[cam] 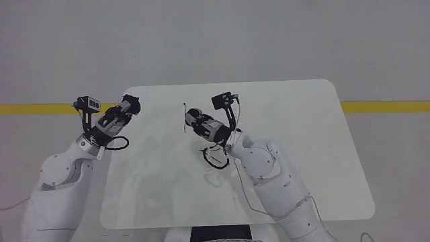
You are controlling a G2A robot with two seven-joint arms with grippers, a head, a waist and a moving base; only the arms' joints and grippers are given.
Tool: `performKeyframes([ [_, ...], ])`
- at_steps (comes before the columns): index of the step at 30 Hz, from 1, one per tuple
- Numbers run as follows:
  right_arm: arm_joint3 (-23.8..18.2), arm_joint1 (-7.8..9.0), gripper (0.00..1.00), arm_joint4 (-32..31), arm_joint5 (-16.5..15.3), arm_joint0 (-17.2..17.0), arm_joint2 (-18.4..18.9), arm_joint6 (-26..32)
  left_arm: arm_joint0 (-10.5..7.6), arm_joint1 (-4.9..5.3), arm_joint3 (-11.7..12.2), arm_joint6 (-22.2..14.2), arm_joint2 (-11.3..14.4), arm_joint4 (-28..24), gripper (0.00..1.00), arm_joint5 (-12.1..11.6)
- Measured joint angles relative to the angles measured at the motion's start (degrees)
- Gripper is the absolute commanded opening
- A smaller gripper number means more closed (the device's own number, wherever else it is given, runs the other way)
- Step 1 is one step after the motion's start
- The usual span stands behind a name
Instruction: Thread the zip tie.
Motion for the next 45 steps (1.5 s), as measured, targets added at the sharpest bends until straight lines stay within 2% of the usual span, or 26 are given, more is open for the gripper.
performKeyframes([
  [5,1.82,-0.37,0.0,5.8,-1.25,1.29,-1.54,-3.61,-0.11,0.01,2.2,-8.52,-0.77,-4.83,0.0,-0.13],
  [10,2.78,-0.46,0.0,7.87,-2.26,1.96,-2.3,-4.15,-1.05,-0.38,3.95,-14.28,-0.9,-6.86,0.0,-0.12],
  [20,2.6,-0.48,0.0,8.13,-2.15,1.79,-2.32,-4.49,-1.22,-0.44,4.15,-13.68,-0.78,-6.58,0.0,-0.1],
  [22,2.05,-0.61,0.0,9.59,-2.5,1.55,-2.86,-6.34,-1.33,-0.61,4.74,-12.29,-0.21,-6.53,0.0,-0.11],
  [25,2.13,-0.94,0.0,11.32,-4.24,1.91,-4.09,-10.91,-1.49,-1.01,6.36,-14.19,0.64,-8.67,0.0,-0.12],
  [27,2.55,-1.19,0.0,12.18,-5.64,2.44,-5.04,-13.78,-1.77,-1.35,7.68,-17.02,0.64,-9.35,0.0,-0.12],
  [30,2.72,-1.5,0.0,14.26,-5.88,3.22,-6.85,-16.93,-2.51,-2.12,9.58,-20.73,0.12,-9.99,0.0,-0.12],
  [35,3.99,-1.67,0.0,16.82,-5.83,4.54,-9.48,-20.37,-4.21,-3.98,12.69,-27.13,-0.91,-12.36,0.0,-0.12],
  [42,6.43,-1.83,0.0,18.79,-5.83,6.56,-12.57,-23.55,-7.08,-7.19,16.47,-33.05,-2.24,-13.33,0.0,-0.12],
  [45,6.48,-1.83,0.0,18.78,-5.83,6.61,-12.62,-23.55,-7.35,-7.49,16.66,-33.36,-2.25,-13.03,0.0,-0.12],
])
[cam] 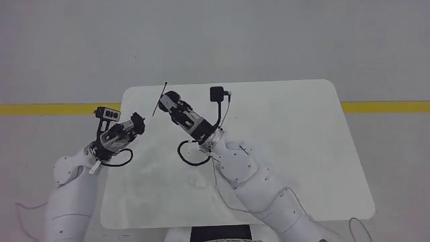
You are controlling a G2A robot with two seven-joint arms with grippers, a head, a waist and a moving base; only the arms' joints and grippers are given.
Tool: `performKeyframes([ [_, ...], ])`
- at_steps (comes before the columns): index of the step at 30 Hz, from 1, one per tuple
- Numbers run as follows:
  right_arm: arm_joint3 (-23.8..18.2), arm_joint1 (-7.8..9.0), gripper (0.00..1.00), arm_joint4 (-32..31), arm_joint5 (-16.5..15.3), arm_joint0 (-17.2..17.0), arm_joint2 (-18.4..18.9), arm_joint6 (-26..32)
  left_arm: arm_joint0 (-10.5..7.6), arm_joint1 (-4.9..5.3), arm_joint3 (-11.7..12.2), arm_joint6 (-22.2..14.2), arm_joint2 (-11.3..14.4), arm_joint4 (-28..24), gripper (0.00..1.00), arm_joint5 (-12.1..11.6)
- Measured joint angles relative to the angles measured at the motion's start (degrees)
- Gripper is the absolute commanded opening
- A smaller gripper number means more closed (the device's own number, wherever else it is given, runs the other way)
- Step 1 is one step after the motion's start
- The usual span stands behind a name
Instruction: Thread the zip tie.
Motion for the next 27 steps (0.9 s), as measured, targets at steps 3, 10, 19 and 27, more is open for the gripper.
performKeyframes([
  [3,-0.02,0.0,0.0,-0.01,0.0,-0.02,0.02,0.02,0.03,0.04,-0.04,0.07,0.01,-0.01,0.0,0.0],
  [10,-0.52,0.01,0.0,-1.06,0.0,-0.17,-0.74,0.24,0.22,0.11,-0.47,1.65,0.42,1.49,0.0,0.27],
  [19,1.37,0.11,0.0,-9.56,0.0,2.02,-6.02,-6.4,1.11,0.61,-2.28,5.96,0.86,6.82,0.0,-0.01],
  [27,2.52,0.33,0.0,-11.32,0.0,2.92,-7.55,-9.64,1.23,0.58,-2.91,5.83,0.63,6.29,0.0,0.0],
])
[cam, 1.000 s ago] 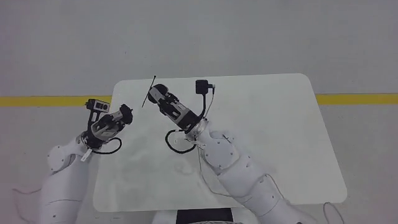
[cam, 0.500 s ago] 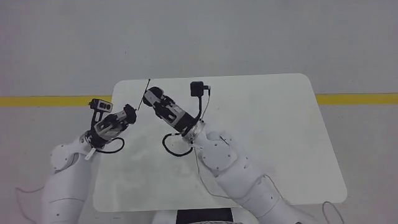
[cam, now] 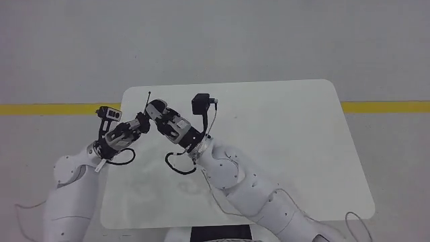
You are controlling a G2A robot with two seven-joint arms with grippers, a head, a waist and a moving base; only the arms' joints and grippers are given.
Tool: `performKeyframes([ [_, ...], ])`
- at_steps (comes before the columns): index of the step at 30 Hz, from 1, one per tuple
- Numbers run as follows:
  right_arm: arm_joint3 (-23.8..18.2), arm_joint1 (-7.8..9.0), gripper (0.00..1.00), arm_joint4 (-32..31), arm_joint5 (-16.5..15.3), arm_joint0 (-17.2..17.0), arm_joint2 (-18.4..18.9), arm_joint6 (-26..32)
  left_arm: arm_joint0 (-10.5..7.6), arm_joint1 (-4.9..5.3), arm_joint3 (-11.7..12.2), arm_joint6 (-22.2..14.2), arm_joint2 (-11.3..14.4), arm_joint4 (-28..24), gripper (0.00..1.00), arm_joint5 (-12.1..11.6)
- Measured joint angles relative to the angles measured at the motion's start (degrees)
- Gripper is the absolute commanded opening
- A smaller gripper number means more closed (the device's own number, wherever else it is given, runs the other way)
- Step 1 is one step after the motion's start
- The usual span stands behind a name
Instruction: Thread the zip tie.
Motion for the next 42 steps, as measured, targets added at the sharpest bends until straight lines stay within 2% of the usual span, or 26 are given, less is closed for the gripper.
performKeyframes([
  [4,-0.01,0.0,0.0,-0.04,0.04,-0.01,0.02,0.0,0.0,0.0,0.01,0.01,0.0,0.01,0.0,0.0],
  [7,0.32,0.14,0.0,-3.93,1.44,0.25,0.32,-0.62,-0.01,0.0,-0.01,0.05,0.02,0.04,0.0,0.02],
  [10,1.08,0.01,0.0,-7.35,1.6,0.53,0.34,-2.48,0.12,0.08,-1.15,1.44,0.4,1.18,0.0,0.06],
  [13,2.35,-0.19,0.0,-9.55,1.8,0.99,0.31,-4.18,0.2,0.22,-2.72,0.54,-0.49,3.08,0.0,-0.01],
  [17,3.52,-0.4,0.0,-11.96,1.92,1.22,0.57,-6.94,0.01,-0.34,-4.1,-1.67,-2.58,5.27,0.0,0.0],
  [25,3.89,-0.49,0.0,-14.16,1.23,1.12,1.03,-9.22,-0.53,-2.17,-2.66,-3.92,-4.48,5.43,0.0,0.0],
  [29,3.8,-0.48,0.0,-14.26,1.33,1.09,1.03,-9.09,-0.53,-2.17,-2.63,-3.92,-4.47,5.4,0.0,0.0],
  [35,2.38,-0.19,0.0,-19.49,1.88,0.26,1.07,-8.68,-0.53,-2.17,-2.64,-3.91,-4.47,5.4,0.0,0.0],
  [42,2.39,-0.29,0.0,-21.73,1.5,-0.02,0.74,-8.68,-0.53,-2.17,-2.63,-3.91,-4.47,5.4,0.0,0.0],
])
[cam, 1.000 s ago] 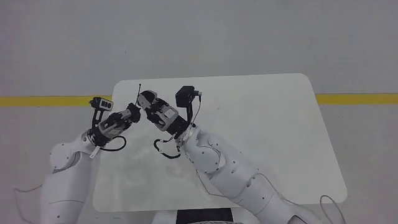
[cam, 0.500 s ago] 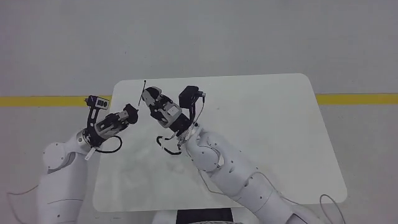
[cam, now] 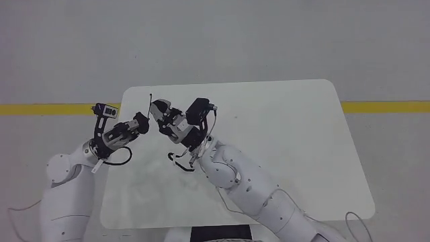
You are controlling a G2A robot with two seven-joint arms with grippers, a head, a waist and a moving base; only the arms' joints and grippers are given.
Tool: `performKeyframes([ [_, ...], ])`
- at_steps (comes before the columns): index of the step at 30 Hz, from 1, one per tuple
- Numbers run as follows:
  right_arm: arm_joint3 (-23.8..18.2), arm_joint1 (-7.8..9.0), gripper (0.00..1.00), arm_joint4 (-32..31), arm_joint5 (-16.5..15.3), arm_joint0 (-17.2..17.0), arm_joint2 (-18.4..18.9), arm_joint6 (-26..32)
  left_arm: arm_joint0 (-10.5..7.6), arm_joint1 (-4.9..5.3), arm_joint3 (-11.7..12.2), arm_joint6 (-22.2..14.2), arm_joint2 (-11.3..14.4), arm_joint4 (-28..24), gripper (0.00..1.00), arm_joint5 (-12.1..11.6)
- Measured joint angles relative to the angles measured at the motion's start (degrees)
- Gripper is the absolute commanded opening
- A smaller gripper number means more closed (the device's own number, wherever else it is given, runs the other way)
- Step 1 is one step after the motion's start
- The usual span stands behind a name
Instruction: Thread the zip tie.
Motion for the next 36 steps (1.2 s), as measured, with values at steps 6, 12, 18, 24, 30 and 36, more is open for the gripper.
performKeyframes([
  [6,0.36,-0.23,0.0,-1.62,0.37,0.19,-0.15,-0.76,0.0,0.0,0.0,0.0,0.0,0.0,0.0,0.0],
  [12,1.16,-0.55,0.0,-3.01,1.02,0.5,-0.46,-1.49,0.0,0.0,0.0,0.0,0.0,0.0,0.0,0.0],
  [18,1.96,-0.84,0.0,-4.11,1.68,0.84,-0.55,-1.94,0.0,0.0,0.0,0.0,0.0,0.0,0.0,0.0],
  [24,2.28,-0.96,0.0,-5.03,2.49,0.77,-0.12,-1.98,0.0,0.0,0.0,0.0,0.0,0.0,0.0,0.0],
  [30,2.13,-0.95,0.0,-5.51,2.37,0.39,0.35,-1.54,0.0,0.0,0.0,0.0,0.0,0.0,0.0,0.0],
  [36,1.89,-0.98,0.0,-5.78,2.2,0.05,0.62,-1.09,0.0,0.0,0.0,0.0,0.0,0.0,0.0,0.0],
])
